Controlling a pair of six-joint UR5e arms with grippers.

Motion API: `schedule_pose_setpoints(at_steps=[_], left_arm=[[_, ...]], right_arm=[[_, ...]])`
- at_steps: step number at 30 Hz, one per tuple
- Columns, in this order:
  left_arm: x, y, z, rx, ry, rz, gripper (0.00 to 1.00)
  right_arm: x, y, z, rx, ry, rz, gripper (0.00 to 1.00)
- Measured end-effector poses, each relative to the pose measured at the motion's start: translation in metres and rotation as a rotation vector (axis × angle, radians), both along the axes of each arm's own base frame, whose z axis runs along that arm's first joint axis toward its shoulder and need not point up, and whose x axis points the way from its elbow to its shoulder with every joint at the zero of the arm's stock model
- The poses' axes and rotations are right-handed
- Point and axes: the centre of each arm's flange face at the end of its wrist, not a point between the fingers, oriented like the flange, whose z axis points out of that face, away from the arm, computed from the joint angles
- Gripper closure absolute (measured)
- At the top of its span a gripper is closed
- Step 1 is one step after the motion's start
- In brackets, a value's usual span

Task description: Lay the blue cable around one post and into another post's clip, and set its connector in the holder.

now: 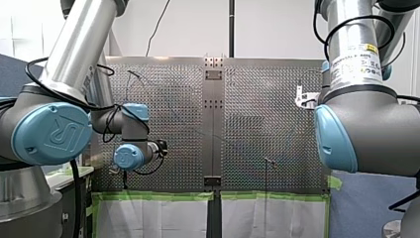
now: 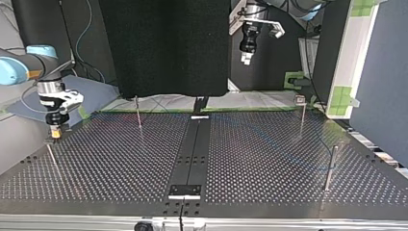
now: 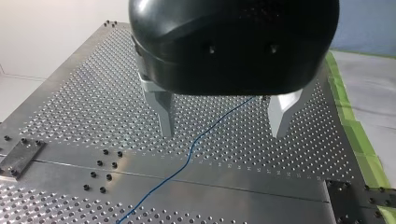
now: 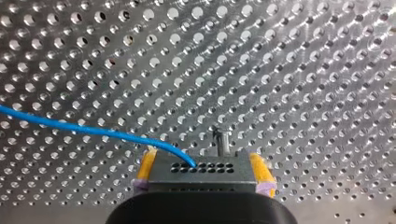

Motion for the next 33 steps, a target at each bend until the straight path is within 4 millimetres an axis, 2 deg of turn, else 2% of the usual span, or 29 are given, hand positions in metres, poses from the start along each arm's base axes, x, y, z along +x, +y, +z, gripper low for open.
schedule_pose_setpoints(at_steps=[15,33], left_arm=[[0.001,0.001,0.000,0.000,0.001,0.003,0.00],[0.003,0.002,0.000,0.000,0.000,0.006,0.00]], right_arm=[[-0.020,-0.010,0.007,-0.026,-0.053,-0.006,1.00],[-0.029,-0.012,0.008,-0.008,-0.074,0.018,1.00]])
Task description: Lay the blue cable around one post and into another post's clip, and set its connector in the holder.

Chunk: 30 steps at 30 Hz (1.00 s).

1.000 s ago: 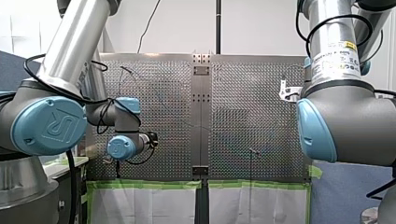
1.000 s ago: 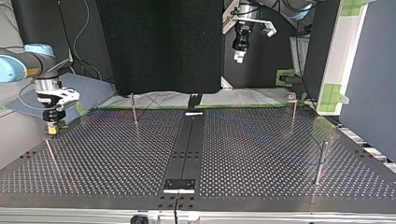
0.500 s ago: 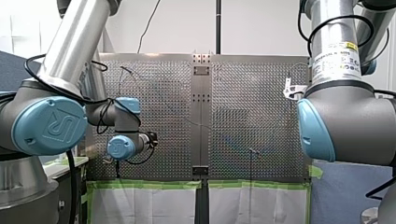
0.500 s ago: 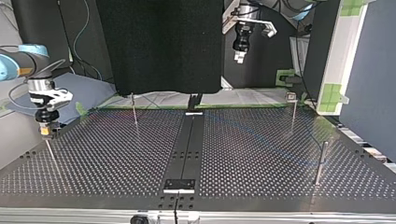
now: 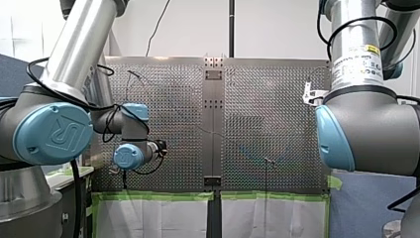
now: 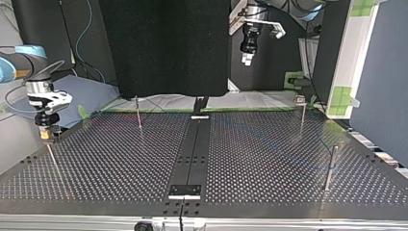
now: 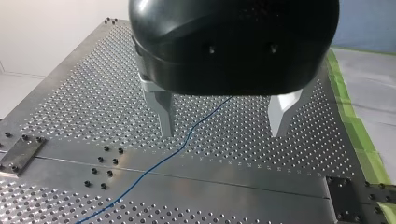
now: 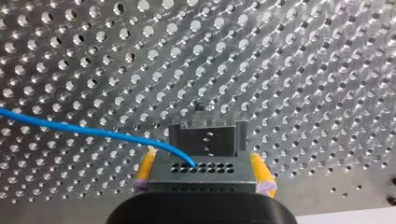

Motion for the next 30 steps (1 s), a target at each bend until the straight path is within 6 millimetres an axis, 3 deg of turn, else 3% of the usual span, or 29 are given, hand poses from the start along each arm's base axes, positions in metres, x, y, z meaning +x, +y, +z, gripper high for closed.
schedule_pose_setpoints(at_steps=[14,30], left_arm=[[-0.0003,0.0001,-0.0002,0.001,0.002,0.000,0.00],[-0.0005,0.0002,-0.0004,0.002,0.003,0.000,0.00]], right_arm=[[0.0022,-0.0035,0.0074,-0.004,0.006,0.041,1.00],[0.0005,-0.0100,0.0002,0.018,0.014,0.053,1.00]])
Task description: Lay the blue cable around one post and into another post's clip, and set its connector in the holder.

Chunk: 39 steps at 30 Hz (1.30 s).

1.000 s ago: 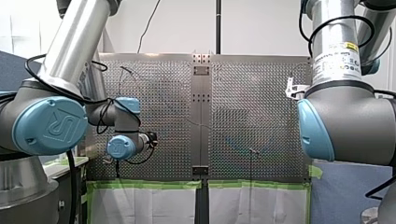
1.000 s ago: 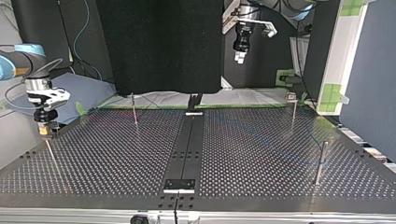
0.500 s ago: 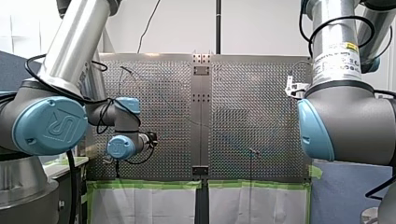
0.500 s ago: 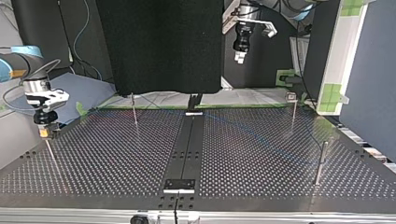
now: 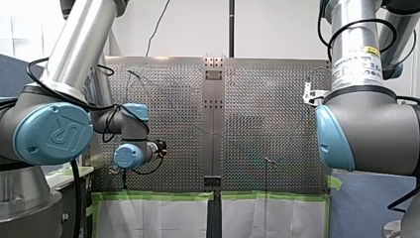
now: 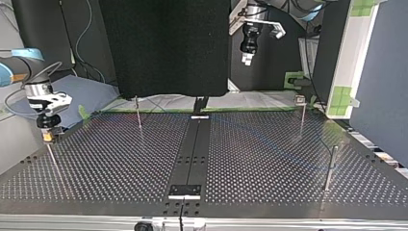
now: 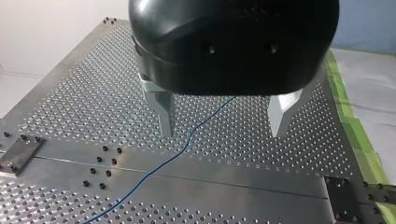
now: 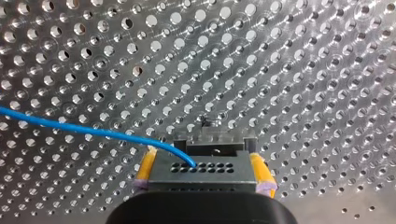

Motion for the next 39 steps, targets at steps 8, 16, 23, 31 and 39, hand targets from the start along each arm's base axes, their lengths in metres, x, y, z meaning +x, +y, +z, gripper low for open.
schedule_pose_setpoints(at_steps=[8,16,23,31,39], left_arm=[[0.0001,0.0000,-0.0001,0.000,0.000,0.000,0.00],[0.0004,0.0002,0.0001,0.000,0.000,0.001,0.00],[0.0015,-0.0004,0.0004,-0.001,-0.001,0.000,0.00],[0.0026,-0.0009,0.0006,0.000,0.001,0.000,0.00],[0.0029,-0.0010,0.0007,0.001,0.002,0.000,0.00]], right_arm=[[0.0005,-0.0028,0.0031,-0.007,0.003,0.010,1.00],[-0.0003,-0.0047,0.0044,-0.022,0.003,0.023,1.00],[-0.0044,-0.0063,0.0051,-0.029,0.002,0.025,1.00],[-0.0080,-0.0075,0.0029,-0.029,0.001,0.027,1.00],[-0.0090,-0.0084,0.0005,-0.028,0.000,0.027,1.00]])
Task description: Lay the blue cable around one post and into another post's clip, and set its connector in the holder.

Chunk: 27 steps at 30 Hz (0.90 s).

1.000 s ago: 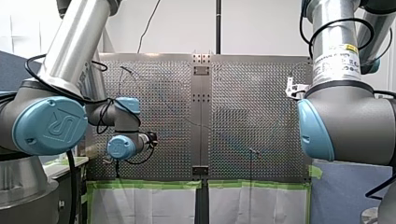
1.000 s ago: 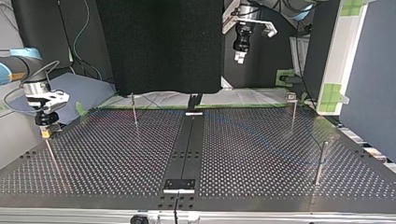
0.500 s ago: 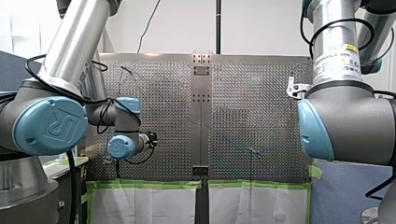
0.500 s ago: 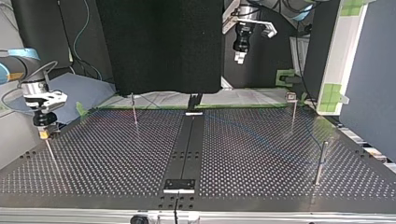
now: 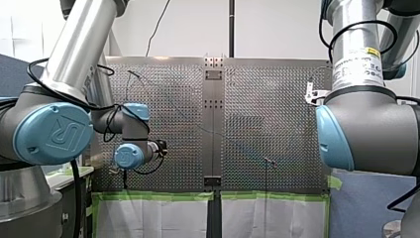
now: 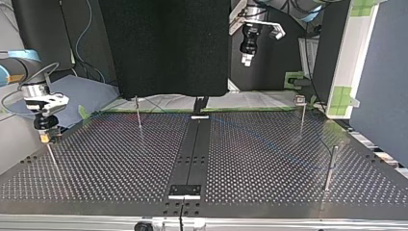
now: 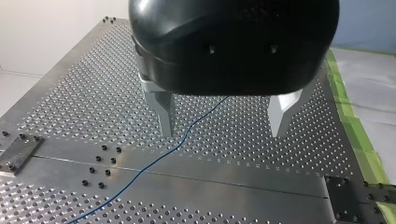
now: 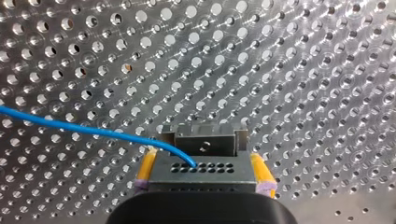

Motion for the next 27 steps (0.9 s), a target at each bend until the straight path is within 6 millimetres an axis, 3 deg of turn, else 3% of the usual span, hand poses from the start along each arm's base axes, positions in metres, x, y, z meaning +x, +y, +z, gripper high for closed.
schedule_pose_setpoints(at_steps=[27], left_arm=[[0.0001,0.0000,0.0000,0.000,0.000,0.000,0.00]], right_arm=[[0.0025,-0.0022,-0.0012,-0.015,0.009,0.032,1.00]])
